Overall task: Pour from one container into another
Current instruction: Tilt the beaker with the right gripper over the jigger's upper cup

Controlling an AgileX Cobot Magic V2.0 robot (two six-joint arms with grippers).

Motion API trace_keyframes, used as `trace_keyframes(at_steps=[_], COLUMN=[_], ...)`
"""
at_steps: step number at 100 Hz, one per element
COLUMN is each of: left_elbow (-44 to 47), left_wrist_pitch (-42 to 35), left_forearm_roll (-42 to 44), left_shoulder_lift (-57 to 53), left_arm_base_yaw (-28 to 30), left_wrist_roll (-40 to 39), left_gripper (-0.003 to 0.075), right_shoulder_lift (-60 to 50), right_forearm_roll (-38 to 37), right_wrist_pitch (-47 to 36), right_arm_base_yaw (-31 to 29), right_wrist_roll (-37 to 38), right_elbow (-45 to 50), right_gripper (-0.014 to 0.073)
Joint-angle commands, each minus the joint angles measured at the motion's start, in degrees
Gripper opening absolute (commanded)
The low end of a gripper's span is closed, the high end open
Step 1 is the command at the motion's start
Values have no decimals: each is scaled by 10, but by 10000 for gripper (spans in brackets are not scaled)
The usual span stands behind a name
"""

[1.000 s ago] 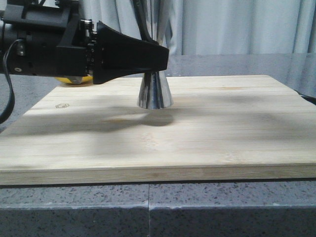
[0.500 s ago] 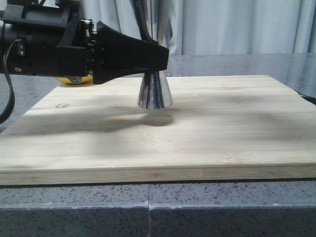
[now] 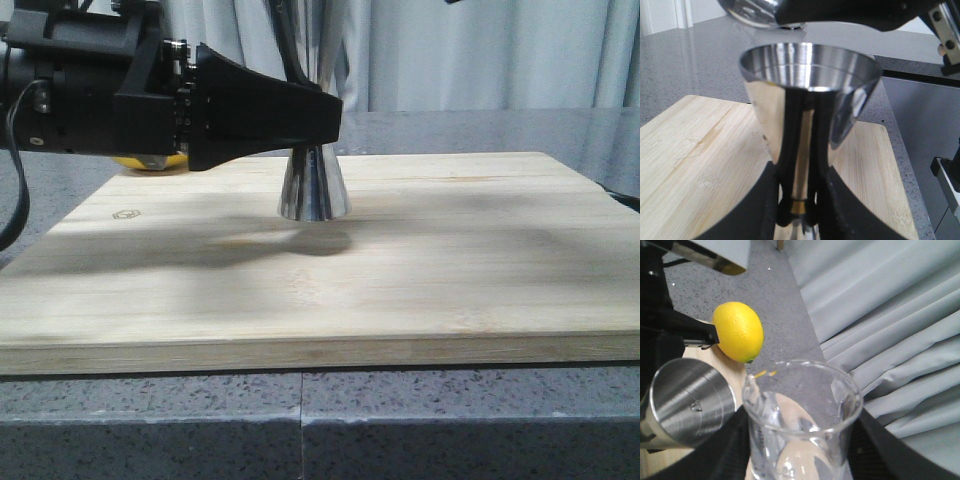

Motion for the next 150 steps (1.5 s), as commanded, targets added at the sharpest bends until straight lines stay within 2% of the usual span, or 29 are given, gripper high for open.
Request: trace_keyframes(at_steps=[1, 150], left_elbow=[-12, -12], left_wrist_pitch=[-123, -123], left_forearm_roll=[-25, -25], left_shoulder_lift=[-26, -26], left_arm_base_yaw=[-5, -5], left_wrist_roll=[-7, -7], left_gripper=[-19, -19], right_shoulder_lift=[-18, -18], right_forearm_roll=[-13, -126], right_wrist_pitch=[-30, -30], right_arm_base_yaw=[0, 0], right_wrist_roll=[-2, -2], right_elbow=[-22, -22], right_gripper=[193, 193])
